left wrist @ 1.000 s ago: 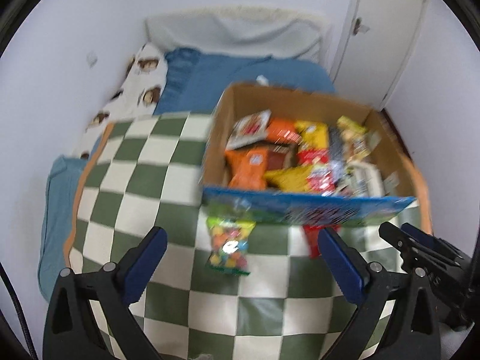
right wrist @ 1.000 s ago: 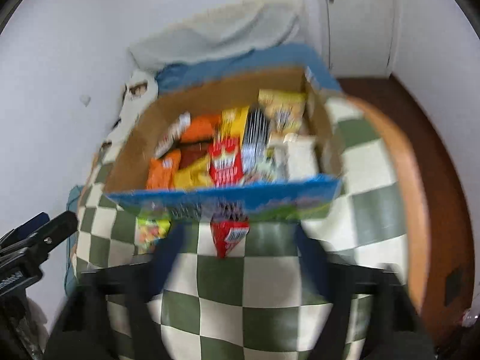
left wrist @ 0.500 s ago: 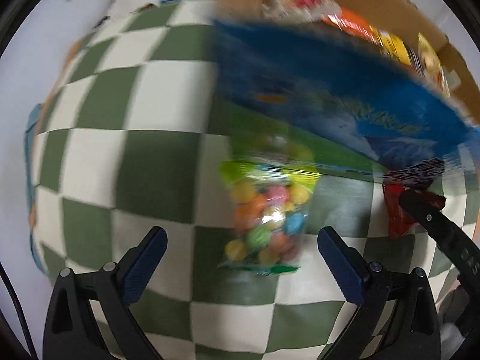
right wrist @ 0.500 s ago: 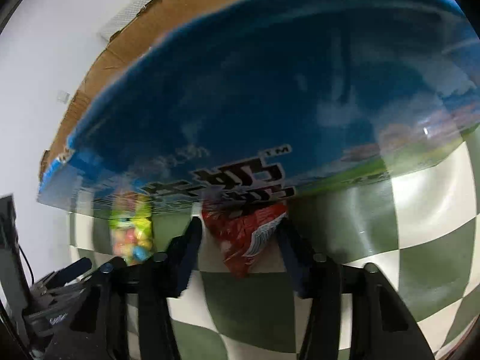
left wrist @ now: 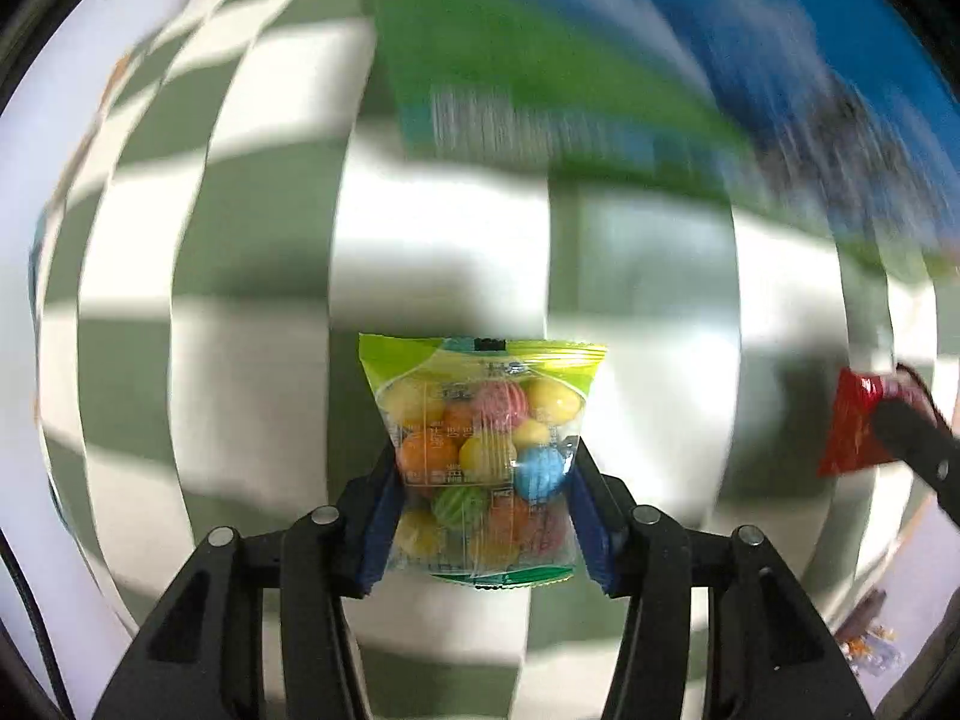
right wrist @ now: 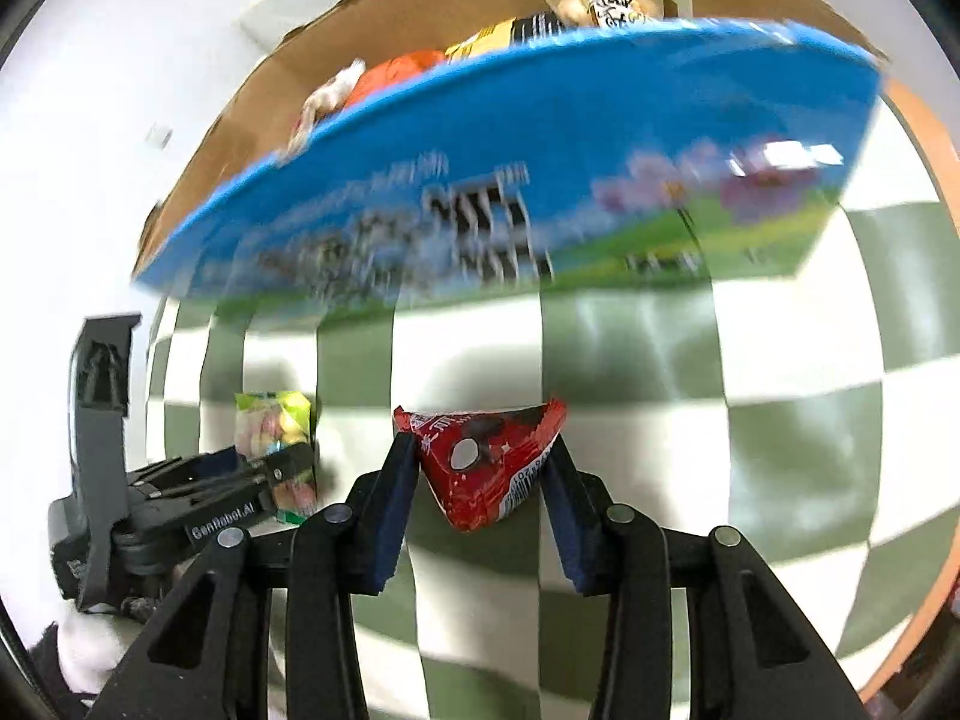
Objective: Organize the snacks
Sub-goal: 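Grasp the candy-ball bag with left tool while right tool grasps red triangle packet, then lower both packets into the box and open both tools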
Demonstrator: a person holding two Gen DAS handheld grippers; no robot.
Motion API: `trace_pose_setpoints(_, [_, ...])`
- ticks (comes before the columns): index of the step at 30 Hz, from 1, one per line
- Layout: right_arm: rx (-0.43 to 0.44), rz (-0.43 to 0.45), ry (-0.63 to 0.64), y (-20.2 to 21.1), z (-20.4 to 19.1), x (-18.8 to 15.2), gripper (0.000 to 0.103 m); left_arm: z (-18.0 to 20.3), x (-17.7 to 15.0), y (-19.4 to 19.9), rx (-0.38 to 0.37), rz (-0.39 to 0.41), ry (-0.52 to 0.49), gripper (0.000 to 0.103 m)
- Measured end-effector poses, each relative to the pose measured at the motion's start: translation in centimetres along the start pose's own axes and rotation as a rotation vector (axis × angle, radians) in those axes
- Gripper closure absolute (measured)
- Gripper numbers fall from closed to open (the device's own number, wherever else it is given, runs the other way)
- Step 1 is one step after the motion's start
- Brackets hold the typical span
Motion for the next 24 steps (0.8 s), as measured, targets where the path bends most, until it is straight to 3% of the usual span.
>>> trace_pose_setpoints(4, [-0.043,-0.077,0.077,0.1,0.9,-4.5,0.059,1.1,-5.5,-0.7,-0.055,-0.058,0.039,0.055])
trace_pose_setpoints(8, [-0.074,-0.135,0.109,-1.0,2.4,-7.6,0.059,1.9,-7.4,-2.2,-0.055,-0.069,0.053,0.053])
trace_pose_setpoints(15, [-0.106,-0.136,0.112,-2.7,1.9,-8.0,0.059,2.3,-7.2,-3.9,-0.011,-0.081,0.031,0.052])
trace_pose_setpoints(20, [-0.108,-0.144,0.102,-4.3,0.5,-7.1,0.059,4.1,-6.8,-4.6,-0.015,-0.089,0.022,0.042])
trace_pose_setpoints(24, [-0.103,-0.148,0.081,-4.9,0.2,-7.1,0.059,5.5,-5.9,-4.9,-0.010,-0.090,0.014,0.041])
Point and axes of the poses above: each gripper's, at about its wrist camera, not at the fingertips, and y roughly against the way its jaws point, z to its right, x to its top, the point moved 10 cm from there along -y, roughly the way its jaws point, and after that the axes turned 12 degrees about -x, right-handed, at the moved point
